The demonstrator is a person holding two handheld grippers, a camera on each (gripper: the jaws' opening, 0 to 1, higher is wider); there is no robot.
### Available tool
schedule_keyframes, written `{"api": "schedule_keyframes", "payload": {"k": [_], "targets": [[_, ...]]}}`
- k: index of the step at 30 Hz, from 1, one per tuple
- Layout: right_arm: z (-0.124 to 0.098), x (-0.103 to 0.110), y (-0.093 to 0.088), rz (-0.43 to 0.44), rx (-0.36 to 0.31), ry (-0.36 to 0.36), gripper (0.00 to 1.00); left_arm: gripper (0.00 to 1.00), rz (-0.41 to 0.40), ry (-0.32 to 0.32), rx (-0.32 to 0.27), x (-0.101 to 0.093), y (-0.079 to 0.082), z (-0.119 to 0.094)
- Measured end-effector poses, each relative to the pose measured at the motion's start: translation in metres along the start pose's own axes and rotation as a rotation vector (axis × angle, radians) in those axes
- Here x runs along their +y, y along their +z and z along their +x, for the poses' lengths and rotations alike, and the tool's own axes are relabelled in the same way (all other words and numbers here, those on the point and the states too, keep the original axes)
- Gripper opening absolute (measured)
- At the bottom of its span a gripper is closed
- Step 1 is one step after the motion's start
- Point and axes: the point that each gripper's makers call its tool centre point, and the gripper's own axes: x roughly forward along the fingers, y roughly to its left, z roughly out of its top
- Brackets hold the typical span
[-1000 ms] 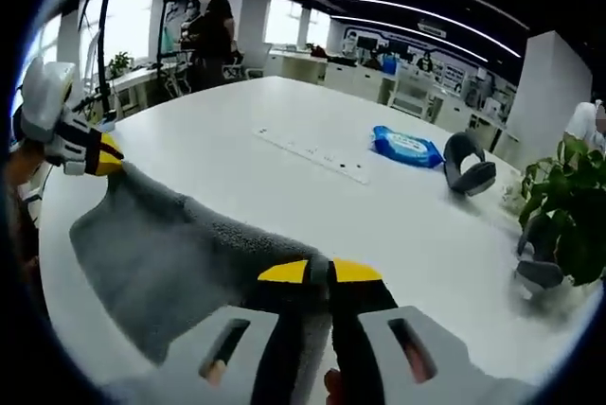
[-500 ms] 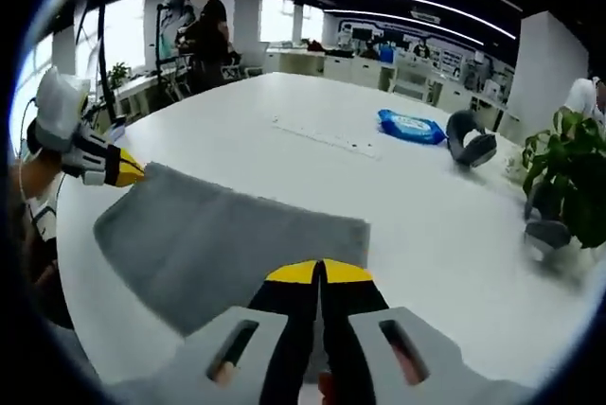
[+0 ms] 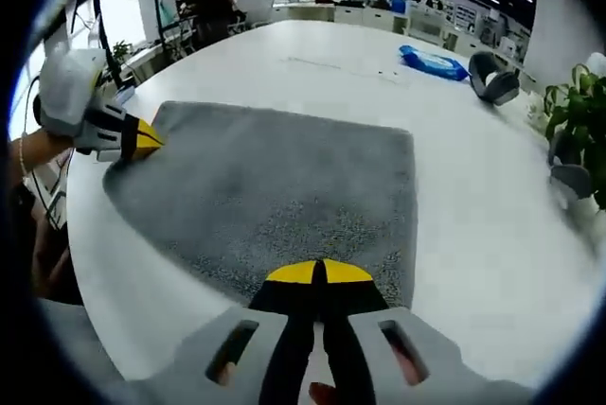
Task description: Fold the towel on the table until its edges align and the towel forms a compact rectangular stack.
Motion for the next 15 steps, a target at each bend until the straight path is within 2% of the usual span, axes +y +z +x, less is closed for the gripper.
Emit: {"api": "schedule_keyframes", "payload": {"k": [3,8,13,15], "targets": [[0.0017,0.0012,-0.0020,-0.058,0.049,0.002,0.00,0.00,-0.010,-0.015,0.036,0.0013,0.0010,0.0017],[0.0034,0.0016,-0.0018,-0.111,0.124,-0.006,0.00,0.00,0.044,-0.020,0.078,-0.0008,0.0001,0.0015],[0.0047,0.0004,-0.0021,-0.112,0.172,-0.007,0.00,0.00,0.049,-0.023,0.073,-0.0010,-0.0009,-0.0002],[0.0051,-0.0002,-0.0023,-0.139,0.194,-0.002,0.00,0.00,0.039,-0.021,0.073,-0.0015,-0.0010,-0.0003]]}}
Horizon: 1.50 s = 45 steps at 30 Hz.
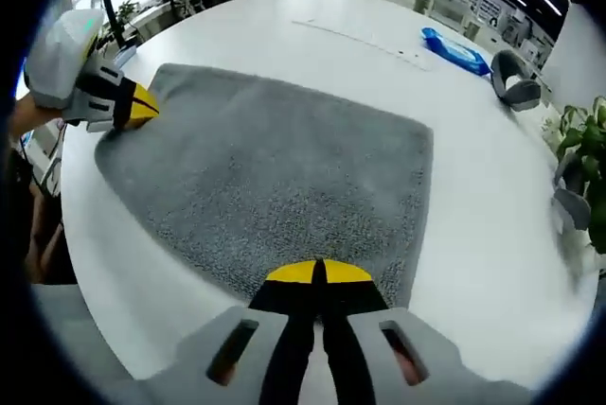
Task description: Fold the towel on the table until its edges align and the towel forms a compact rectangular stack.
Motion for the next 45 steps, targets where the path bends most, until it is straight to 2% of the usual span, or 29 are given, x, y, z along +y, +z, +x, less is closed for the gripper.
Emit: {"api": "schedule_keyframes", "payload": {"k": [4,9,15,21,32,38,45], "targets": [[0.002,-0.004,0.002,-0.024,0.053,-0.004,0.00,0.00,0.037,-0.001,0.010,-0.008,-0.002,-0.004],[0.004,-0.011,0.003,-0.006,0.093,0.023,0.00,0.00,0.008,-0.005,0.003,-0.015,-0.006,-0.009],[0.006,-0.015,0.006,0.026,0.105,0.043,0.00,0.00,-0.004,-0.026,0.008,-0.026,-0.010,-0.015],[0.009,-0.021,0.011,-0.017,0.105,0.029,0.00,0.00,0.006,-0.034,0.017,-0.034,-0.011,-0.017],[0.016,-0.030,0.020,-0.078,0.120,-0.001,0.00,0.00,-0.018,-0.040,-0.012,-0.051,-0.013,-0.025],[0.024,-0.041,0.028,-0.099,0.117,-0.010,0.00,0.00,-0.037,-0.060,-0.017,-0.064,-0.011,-0.029],[0.032,-0.053,0.038,-0.157,0.119,-0.053,0.00,0.00,0.001,-0.060,-0.035,-0.086,-0.005,-0.034]]}}
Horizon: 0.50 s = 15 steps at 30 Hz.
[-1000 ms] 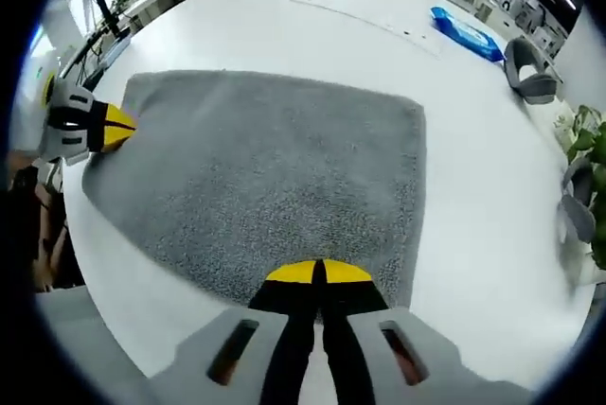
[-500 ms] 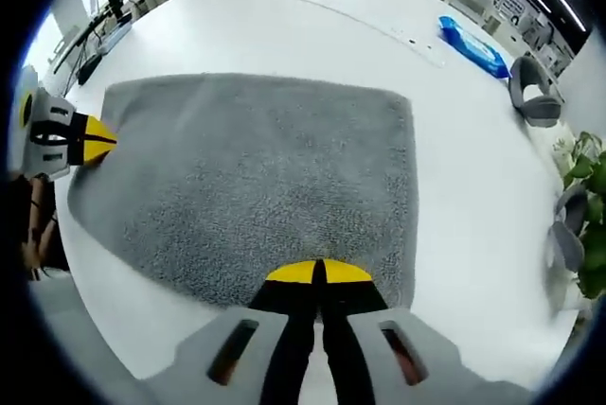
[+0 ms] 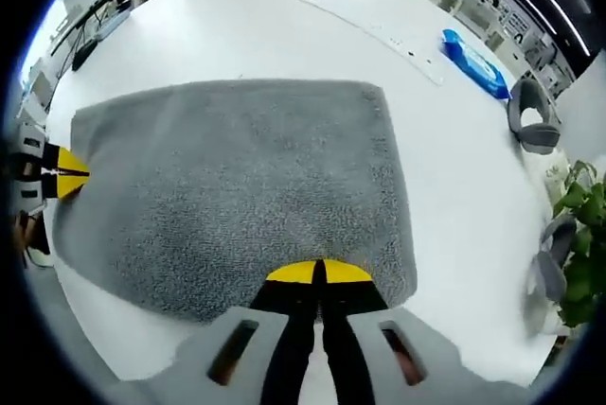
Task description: Fold the towel on the table until its edges align and the towel forms a compact rectangular stack.
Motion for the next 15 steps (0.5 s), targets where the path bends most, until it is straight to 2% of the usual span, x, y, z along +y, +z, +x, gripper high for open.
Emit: {"api": "schedule_keyframes", "payload": {"k": [8,15], "targets": [[-0.002,-0.005,0.000,-0.011,-0.002,-0.015,0.00,0.00,0.010,-0.027,-0.016,-0.023,0.006,-0.004],[-0.001,-0.011,0.004,-0.034,0.002,-0.017,0.00,0.00,0.088,-0.064,-0.014,-0.051,0.012,-0.008]]}}
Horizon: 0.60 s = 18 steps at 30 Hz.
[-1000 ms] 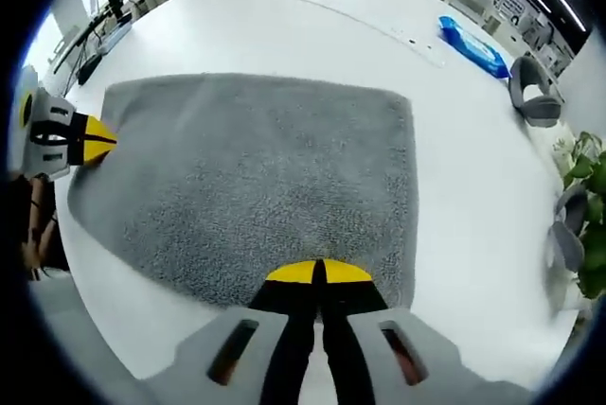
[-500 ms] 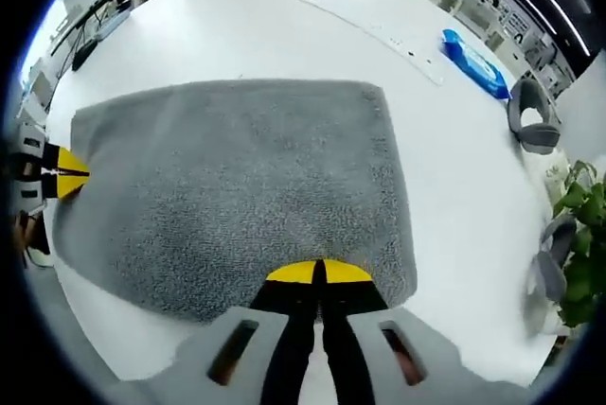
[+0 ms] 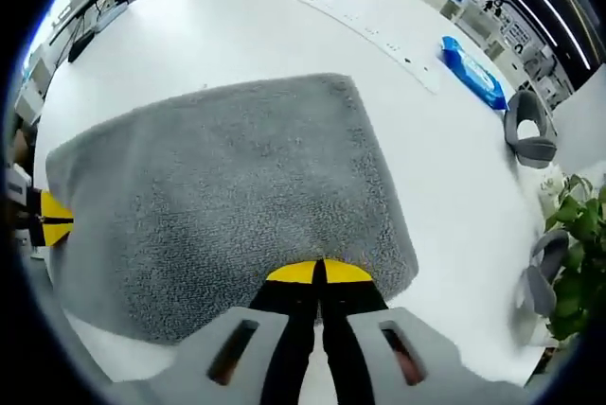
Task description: Fold the towel on the table until its edges align and the towel forms a compact rectangular stack.
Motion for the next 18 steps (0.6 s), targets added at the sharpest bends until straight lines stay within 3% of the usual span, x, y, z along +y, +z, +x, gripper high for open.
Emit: {"api": "schedule_keyframes", "payload": {"k": [4,11,18], "targets": [[0.001,-0.004,0.003,-0.006,0.004,0.005,0.00,0.00,0.057,-0.007,-0.013,-0.018,0.006,-0.002],[0.004,-0.011,0.009,-0.027,-0.002,-0.002,0.00,0.00,0.065,-0.051,-0.032,-0.040,0.020,-0.001],[0.005,-0.014,0.013,-0.028,-0.007,0.008,0.00,0.00,0.186,-0.074,-0.016,-0.051,0.030,0.003]]}}
